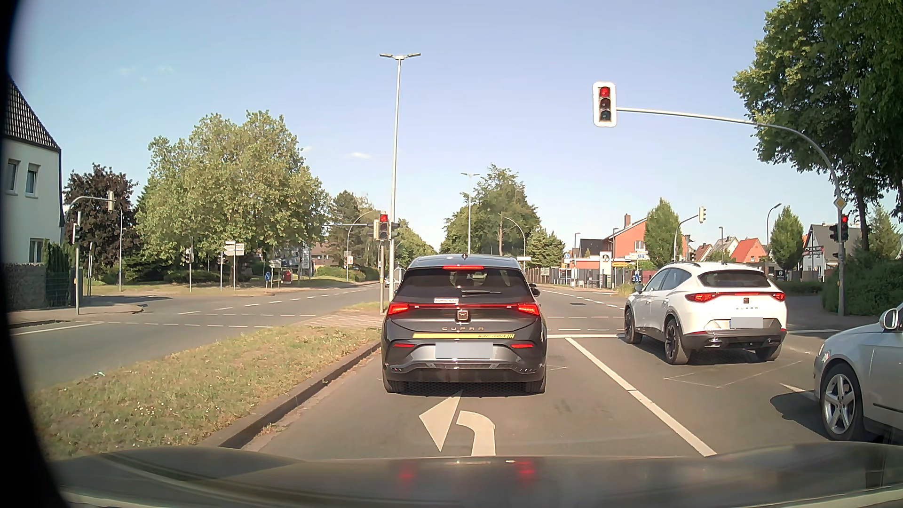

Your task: Follow the waypoints while adhering to traffic rules and regulations

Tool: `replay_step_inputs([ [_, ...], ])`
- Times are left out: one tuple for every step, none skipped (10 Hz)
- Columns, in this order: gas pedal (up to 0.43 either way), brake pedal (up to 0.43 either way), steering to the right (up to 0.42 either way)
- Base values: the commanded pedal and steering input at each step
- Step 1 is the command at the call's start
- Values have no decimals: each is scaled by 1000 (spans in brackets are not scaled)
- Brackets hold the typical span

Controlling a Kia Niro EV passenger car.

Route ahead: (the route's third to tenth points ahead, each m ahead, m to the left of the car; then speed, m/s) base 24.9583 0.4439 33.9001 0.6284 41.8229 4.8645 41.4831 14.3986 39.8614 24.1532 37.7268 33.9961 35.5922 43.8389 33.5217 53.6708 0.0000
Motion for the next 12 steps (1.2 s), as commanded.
replay_step_inputs([
  [0, 207, -7],
  [0, 201, -7],
  [0, 201, -7],
  [0, 201, -7],
  [0, 201, -7],
  [0, 201, -7],
  [0, 201, -7],
  [0, 207, -7],
  [0, 201, -7],
  [0, 201, -7],
  [0, 201, -7],
  [0, 201, -7],
])
